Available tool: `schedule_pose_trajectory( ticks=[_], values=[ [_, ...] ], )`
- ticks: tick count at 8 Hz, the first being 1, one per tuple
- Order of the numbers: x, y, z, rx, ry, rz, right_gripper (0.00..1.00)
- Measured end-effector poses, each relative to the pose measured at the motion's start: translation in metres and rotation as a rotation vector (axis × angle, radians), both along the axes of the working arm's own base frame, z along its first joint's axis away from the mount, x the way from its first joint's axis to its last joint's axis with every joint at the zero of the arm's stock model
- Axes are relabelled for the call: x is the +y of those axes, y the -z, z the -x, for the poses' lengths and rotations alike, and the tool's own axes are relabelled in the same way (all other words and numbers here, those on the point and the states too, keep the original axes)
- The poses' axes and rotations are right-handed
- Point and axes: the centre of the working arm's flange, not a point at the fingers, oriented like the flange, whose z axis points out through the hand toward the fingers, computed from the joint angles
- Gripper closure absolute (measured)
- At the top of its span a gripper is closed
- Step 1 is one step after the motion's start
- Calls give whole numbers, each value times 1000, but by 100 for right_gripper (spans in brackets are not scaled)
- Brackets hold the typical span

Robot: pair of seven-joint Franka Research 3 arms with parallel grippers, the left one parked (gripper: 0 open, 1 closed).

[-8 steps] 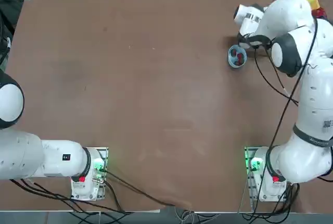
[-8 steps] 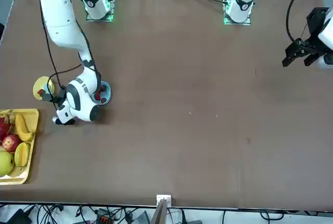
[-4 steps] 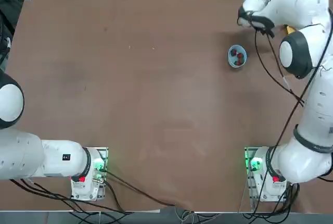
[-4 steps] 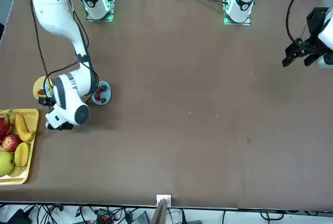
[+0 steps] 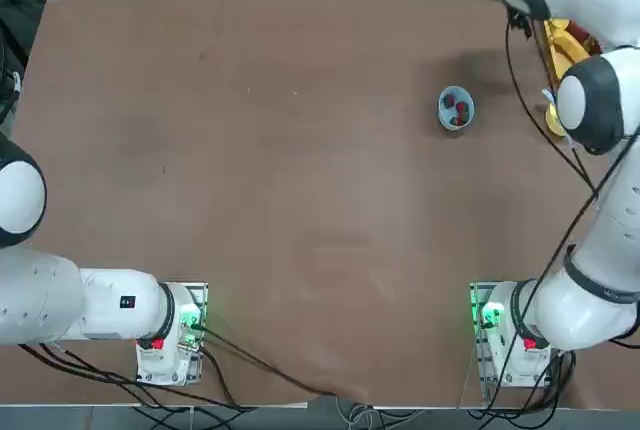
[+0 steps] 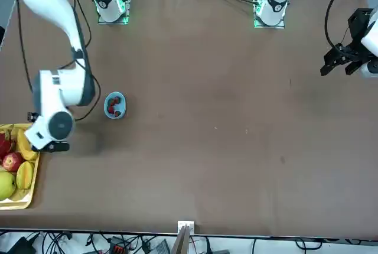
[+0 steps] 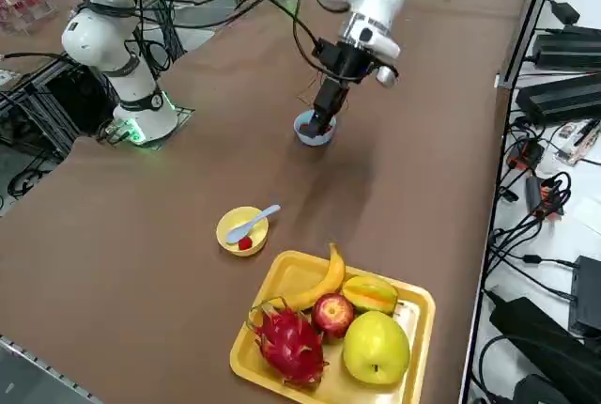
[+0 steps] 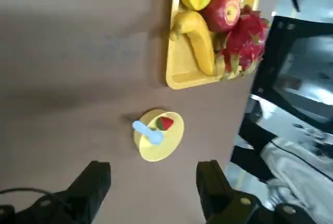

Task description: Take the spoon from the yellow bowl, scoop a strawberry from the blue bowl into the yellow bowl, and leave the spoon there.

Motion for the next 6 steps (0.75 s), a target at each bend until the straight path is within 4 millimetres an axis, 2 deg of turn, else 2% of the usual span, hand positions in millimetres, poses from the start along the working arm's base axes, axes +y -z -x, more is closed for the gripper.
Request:
schedule_pose_trajectory(
  ticks=[4,6],
  values=[
    [6,-100,21,-112,21,-256,0],
    [-6,-140,35,-147,23,-375,0]
  ],
)
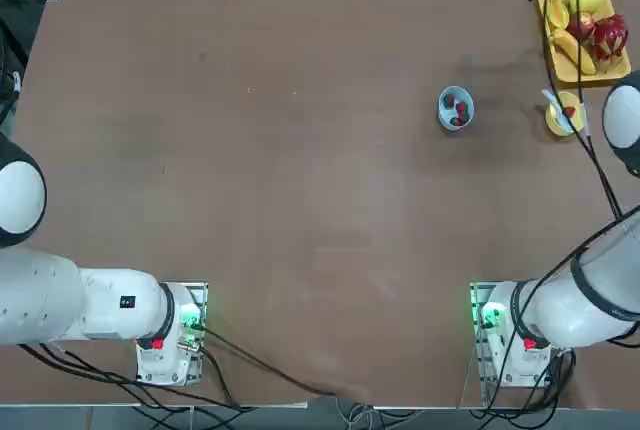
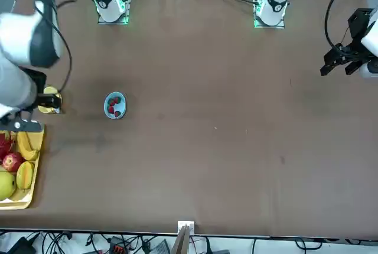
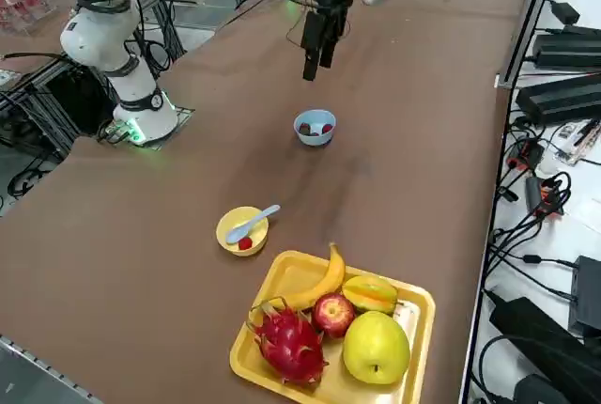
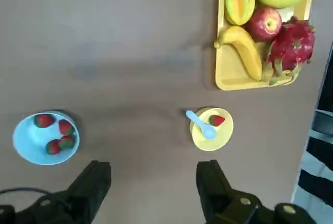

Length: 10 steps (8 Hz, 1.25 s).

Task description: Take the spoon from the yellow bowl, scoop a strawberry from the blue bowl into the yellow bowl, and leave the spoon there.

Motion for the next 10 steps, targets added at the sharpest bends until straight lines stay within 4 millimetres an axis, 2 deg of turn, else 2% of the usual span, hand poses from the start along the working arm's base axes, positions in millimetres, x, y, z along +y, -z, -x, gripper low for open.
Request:
schedule_pose_trajectory(
  ticks=[2,5,8,10],
  values=[
    [-11,-35,14,-59,49,-151,0],
    [-3,-65,45,-82,43,-252,0],
    [14,-82,81,-86,0,-278,0],
    [21,-88,93,-96,-16,-281,0]
  ],
)
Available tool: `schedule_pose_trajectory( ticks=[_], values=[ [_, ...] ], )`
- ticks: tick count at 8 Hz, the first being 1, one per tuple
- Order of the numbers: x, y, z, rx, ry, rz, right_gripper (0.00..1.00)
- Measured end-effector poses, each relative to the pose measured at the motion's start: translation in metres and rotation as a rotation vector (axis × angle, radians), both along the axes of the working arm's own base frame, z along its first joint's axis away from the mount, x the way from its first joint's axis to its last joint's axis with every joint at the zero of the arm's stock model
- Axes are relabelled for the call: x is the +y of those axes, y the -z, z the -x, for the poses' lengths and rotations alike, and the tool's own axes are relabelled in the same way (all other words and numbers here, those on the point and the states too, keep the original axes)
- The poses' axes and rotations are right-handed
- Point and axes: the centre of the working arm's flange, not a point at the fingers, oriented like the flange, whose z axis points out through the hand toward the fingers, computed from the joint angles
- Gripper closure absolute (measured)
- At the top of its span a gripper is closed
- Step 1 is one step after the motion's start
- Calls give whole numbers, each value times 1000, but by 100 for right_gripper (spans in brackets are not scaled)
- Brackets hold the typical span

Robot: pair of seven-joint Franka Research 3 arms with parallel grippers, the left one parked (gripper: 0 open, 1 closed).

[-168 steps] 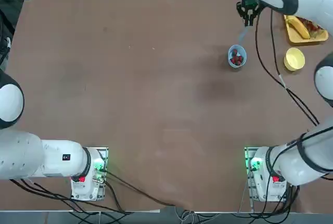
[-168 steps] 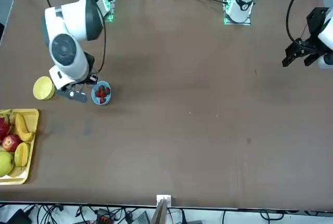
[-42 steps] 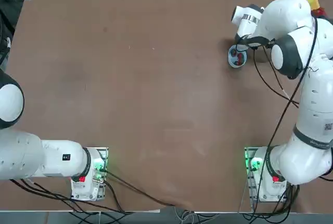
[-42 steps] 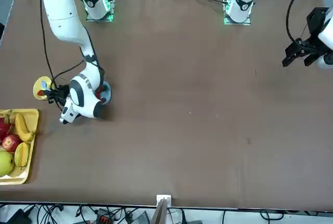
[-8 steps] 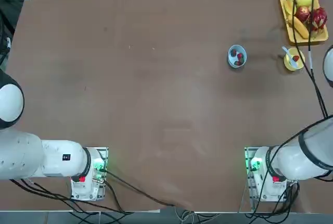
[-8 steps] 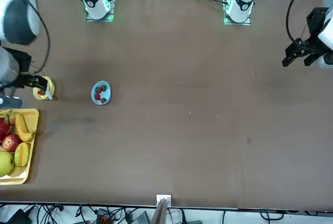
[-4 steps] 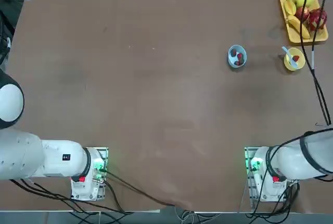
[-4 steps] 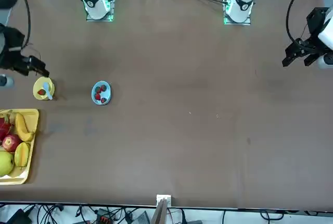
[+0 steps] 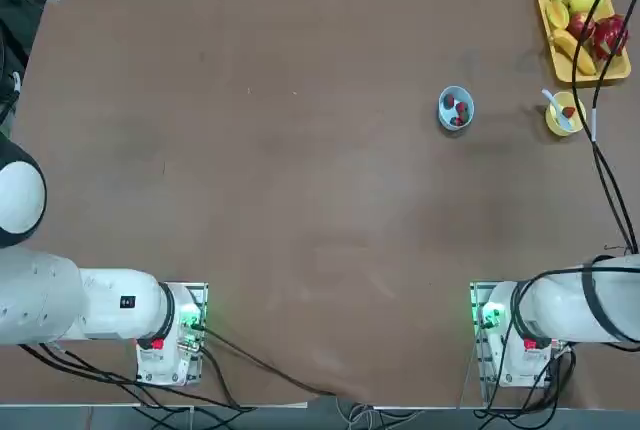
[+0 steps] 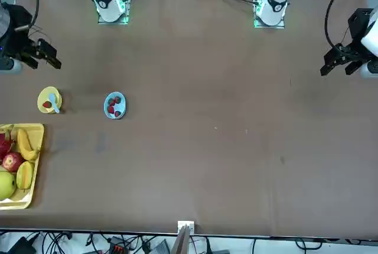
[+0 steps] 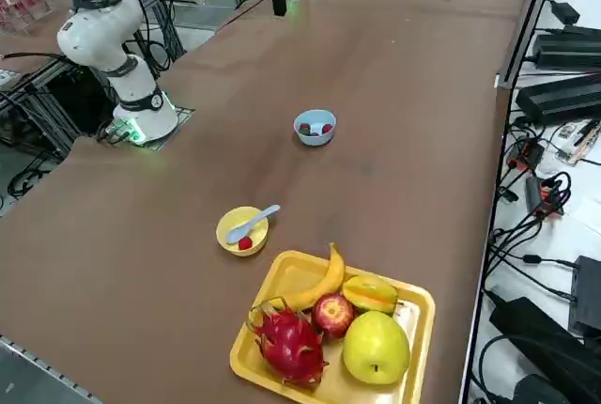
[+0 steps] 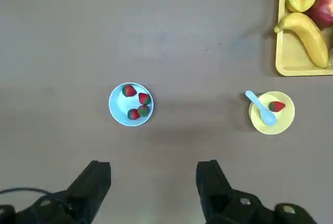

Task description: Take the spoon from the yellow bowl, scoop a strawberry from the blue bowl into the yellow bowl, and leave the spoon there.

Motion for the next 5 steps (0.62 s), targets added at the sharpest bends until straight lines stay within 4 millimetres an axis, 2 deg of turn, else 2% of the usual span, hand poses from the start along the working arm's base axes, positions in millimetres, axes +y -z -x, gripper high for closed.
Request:
schedule_pose_trajectory(
  ticks=[2,5],
  values=[
    [7,-2,2,-6,-11,2,0],
    [1,-1,-1,-16,2,1,0]
  ],
)
